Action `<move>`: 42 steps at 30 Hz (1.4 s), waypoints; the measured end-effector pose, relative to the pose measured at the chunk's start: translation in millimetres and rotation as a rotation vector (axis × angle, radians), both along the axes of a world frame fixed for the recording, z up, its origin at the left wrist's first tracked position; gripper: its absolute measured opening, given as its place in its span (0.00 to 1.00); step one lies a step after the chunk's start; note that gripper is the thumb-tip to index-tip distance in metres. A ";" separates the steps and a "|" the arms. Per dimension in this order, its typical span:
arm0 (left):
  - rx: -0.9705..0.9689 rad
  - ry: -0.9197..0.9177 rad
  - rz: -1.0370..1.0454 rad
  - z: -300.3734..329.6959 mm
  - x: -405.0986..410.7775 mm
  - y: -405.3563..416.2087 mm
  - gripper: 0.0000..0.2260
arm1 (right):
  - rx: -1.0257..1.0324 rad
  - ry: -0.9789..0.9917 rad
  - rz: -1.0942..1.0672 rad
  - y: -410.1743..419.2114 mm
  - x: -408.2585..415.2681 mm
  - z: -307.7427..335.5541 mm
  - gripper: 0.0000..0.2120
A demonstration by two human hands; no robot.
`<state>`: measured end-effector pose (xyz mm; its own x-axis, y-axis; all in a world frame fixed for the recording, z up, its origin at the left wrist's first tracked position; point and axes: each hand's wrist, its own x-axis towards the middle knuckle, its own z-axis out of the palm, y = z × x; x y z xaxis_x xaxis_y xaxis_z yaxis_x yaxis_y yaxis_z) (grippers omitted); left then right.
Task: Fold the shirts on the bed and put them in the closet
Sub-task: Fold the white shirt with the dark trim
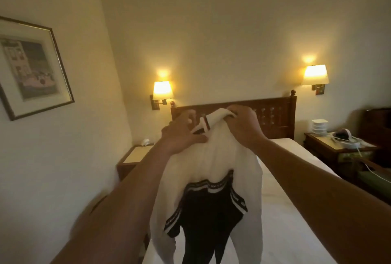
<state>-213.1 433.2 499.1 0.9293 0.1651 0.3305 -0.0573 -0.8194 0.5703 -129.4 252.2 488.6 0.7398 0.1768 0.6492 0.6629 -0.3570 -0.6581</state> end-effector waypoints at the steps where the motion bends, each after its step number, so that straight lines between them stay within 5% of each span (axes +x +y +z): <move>1: -0.145 -0.017 -0.099 -4.9 1.4 -11.8 0.28 | -0.025 -0.030 0.021 5.6 -4.4 1.9 0.09; 4: -0.325 -0.101 -0.109 -21.5 5.0 -21.9 0.08 | -0.135 -0.196 0.039 12.4 -13.6 -5.4 0.05; 6: -0.318 -0.125 -0.052 -25.9 3.9 -14.3 0.09 | -0.169 -0.210 0.059 7.5 -14.2 -28.9 0.08; 10: -0.252 -0.108 -0.001 -28.9 -2.0 -2.1 0.15 | -0.487 0.310 0.059 -13.7 -10.7 -130.2 0.16; 14: -0.130 -0.052 0.077 -38.3 -4.2 21.1 0.10 | -0.198 0.604 0.040 -37.2 -19.0 -173.5 0.15; 19: 0.115 0.115 0.227 -64.6 -7.8 41.7 0.05 | 0.050 0.423 -0.031 -26.7 -21.5 -104.1 0.07; 20: 0.134 0.177 0.210 -65.1 -9.1 35.1 0.14 | 0.034 0.359 -0.031 -21.0 -23.0 -91.8 0.07; 22: 0.009 0.283 0.014 -66.6 -8.7 16.3 0.35 | -0.019 0.250 -0.003 -8.8 -28.8 -72.5 0.10; 23: -0.103 0.295 -0.111 -66.4 -11.4 1.3 0.37 | -0.031 0.201 0.025 -3.6 -32.8 -64.3 0.12; 26: -0.305 0.199 -0.245 -75.3 -10.4 -32.1 0.22 | -0.024 0.089 0.135 5.0 -39.0 -51.5 0.15; 29: -0.273 0.062 -0.076 -78.3 -0.9 -29.9 0.12 | -0.352 0.139 0.130 -13.8 -29.2 -70.1 0.10; 32: -0.096 0.044 -0.017 -79.1 8.9 -18.9 0.15 | -0.844 0.436 -0.009 -47.7 -8.3 -113.0 0.18; 36: -0.044 -0.060 0.082 -83.9 23.5 -22.4 0.08 | -0.342 0.700 0.051 -55.3 -17.9 -94.9 0.12; 40: -0.211 -0.146 0.034 -75.5 34.3 -26.4 0.09 | 0.246 0.894 0.785 -51.2 -41.1 -40.8 0.13; 42: -0.333 -0.146 0.030 -65.9 35.0 -25.6 0.06 | 0.360 0.856 0.770 -47.3 -38.1 -45.3 0.13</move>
